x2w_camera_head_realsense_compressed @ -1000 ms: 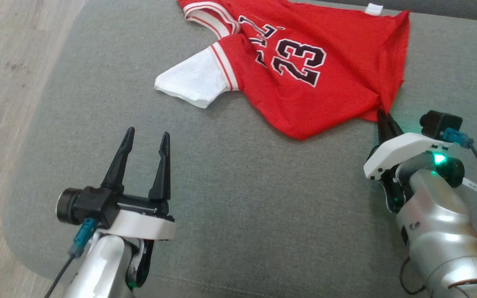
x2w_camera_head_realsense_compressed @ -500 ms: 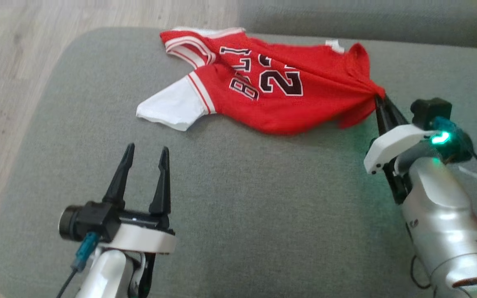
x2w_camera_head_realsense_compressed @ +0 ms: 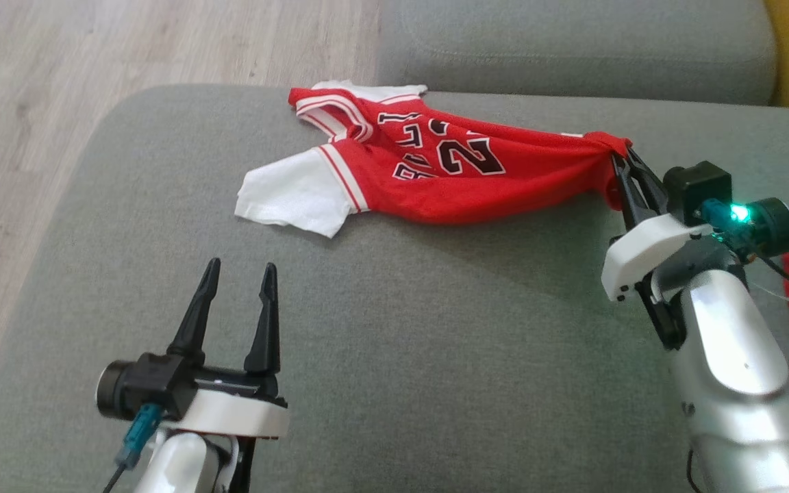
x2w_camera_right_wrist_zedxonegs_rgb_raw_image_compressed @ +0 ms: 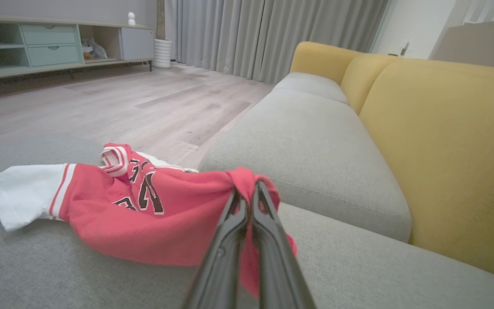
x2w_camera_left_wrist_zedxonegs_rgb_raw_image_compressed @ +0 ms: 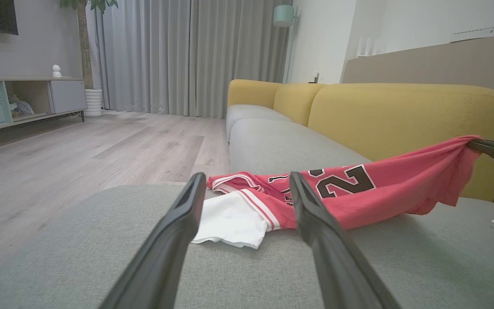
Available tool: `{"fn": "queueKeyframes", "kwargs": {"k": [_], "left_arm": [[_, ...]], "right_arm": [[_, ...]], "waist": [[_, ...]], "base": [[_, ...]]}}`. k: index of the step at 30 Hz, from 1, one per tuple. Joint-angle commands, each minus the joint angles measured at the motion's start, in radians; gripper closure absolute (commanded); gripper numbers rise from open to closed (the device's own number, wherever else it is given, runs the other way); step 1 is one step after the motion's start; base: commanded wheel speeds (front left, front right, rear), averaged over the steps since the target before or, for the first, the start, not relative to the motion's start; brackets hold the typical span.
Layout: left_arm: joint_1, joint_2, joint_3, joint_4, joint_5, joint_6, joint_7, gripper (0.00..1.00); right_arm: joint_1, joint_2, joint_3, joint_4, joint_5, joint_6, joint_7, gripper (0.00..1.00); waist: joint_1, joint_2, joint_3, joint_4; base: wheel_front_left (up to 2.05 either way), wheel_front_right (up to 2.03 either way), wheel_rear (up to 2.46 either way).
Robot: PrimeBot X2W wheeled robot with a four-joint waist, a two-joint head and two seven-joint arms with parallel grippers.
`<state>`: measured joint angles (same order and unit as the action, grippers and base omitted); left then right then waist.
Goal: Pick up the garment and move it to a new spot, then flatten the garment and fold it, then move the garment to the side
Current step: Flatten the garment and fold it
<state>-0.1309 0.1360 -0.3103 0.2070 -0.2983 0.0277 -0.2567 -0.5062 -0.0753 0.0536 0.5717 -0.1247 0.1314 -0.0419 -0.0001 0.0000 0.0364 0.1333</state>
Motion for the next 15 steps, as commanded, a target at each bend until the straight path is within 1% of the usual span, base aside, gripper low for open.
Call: {"fn": "queueKeyframes", "kwargs": {"k": [1,5,8,12,15], "left_arm": [[-0.029,0.002,0.042,-0.038,0.008,0.002,-0.005,0.0],[-0.044,0.003,0.04,-0.044,0.008,-0.002,-0.005,0.0],[-0.063,0.005,0.032,-0.041,0.011,-0.01,-0.005,0.0],[-0.097,0.007,0.024,-0.036,0.015,-0.023,-0.005,0.0],[-0.129,0.004,0.016,-0.029,0.02,-0.036,-0.005,0.0]], "right_arm": [[-0.018,0.01,0.016,-0.063,0.002,-0.001,0.02,1.0],[0.056,0.012,0.003,-0.19,0.011,-0.001,0.122,1.0],[0.083,0.013,-0.019,-0.246,0.02,-0.001,0.174,1.0],[0.06,0.008,-0.065,-0.249,0.036,-0.001,0.222,1.0],[0.014,-0.007,-0.113,-0.194,0.025,-0.001,0.247,1.0]], "waist": [[0.0001,0.0,0.014,0.008],[0.0001,0.0,0.066,0.029],[0.0001,0.0,0.11,0.045],[0.0001,0.0,0.17,0.07],[0.0001,0.0,0.209,0.091]], "base": [[0.0,0.0,0.0],[0.0,0.0,0.0],[0.0,0.0,0.0],[0.0,0.0,0.0],[0.0,0.0,0.0]]}}
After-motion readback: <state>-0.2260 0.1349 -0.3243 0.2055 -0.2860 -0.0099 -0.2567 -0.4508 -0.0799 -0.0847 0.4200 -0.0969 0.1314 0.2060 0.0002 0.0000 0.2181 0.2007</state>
